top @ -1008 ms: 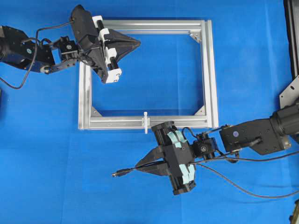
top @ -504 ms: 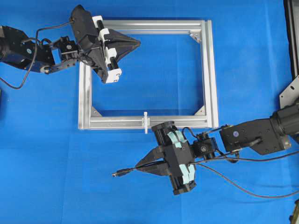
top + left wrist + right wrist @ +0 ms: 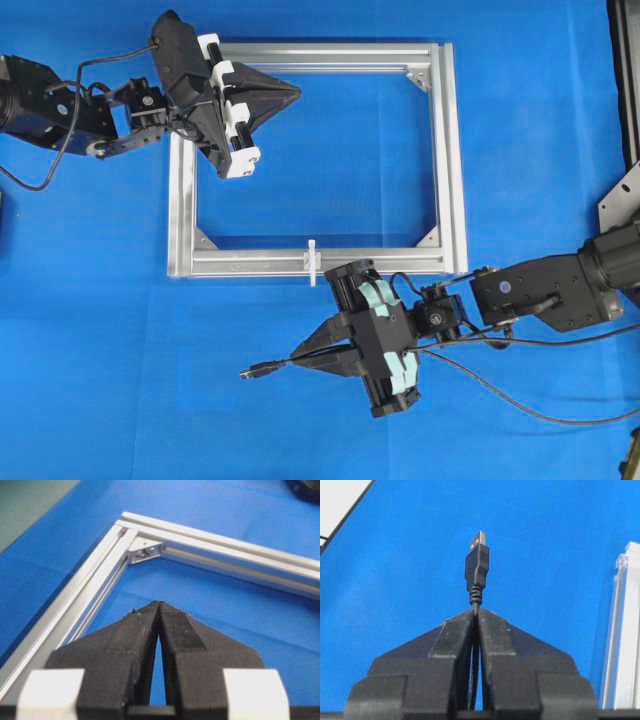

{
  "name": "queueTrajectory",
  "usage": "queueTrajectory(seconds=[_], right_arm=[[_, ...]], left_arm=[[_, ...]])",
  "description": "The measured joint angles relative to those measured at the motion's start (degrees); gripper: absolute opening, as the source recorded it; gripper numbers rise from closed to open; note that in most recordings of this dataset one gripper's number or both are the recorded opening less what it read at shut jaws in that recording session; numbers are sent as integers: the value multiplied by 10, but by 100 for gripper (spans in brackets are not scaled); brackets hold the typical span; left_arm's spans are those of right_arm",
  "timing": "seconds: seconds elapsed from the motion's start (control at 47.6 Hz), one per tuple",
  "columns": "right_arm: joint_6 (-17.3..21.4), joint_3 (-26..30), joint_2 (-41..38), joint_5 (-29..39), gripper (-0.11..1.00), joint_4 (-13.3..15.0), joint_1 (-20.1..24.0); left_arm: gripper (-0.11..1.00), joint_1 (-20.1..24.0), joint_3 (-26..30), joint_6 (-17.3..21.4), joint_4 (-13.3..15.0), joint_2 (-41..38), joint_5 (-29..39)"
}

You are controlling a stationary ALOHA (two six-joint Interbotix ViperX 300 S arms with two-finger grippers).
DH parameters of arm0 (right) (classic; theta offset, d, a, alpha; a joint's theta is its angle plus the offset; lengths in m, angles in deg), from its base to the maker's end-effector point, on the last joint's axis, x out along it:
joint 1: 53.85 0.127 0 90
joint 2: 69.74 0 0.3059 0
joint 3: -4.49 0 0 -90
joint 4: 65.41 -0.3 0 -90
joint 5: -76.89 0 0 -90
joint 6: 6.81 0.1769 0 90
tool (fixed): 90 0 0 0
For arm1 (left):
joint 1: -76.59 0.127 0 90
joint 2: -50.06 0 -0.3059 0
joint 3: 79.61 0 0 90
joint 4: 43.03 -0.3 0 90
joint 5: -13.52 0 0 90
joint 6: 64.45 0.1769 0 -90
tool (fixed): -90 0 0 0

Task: Insert the wire through the string loop located in the center.
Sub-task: 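Lift the USB cable with the right gripper and carry it toward the frame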

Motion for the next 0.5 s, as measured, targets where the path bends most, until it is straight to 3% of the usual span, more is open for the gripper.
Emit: queueTrajectory(seconds=[0.504], right_arm=[[0, -6, 0, -1, -2, 0, -1]], left_arm=[[0, 0, 0, 0, 0, 0, 0]])
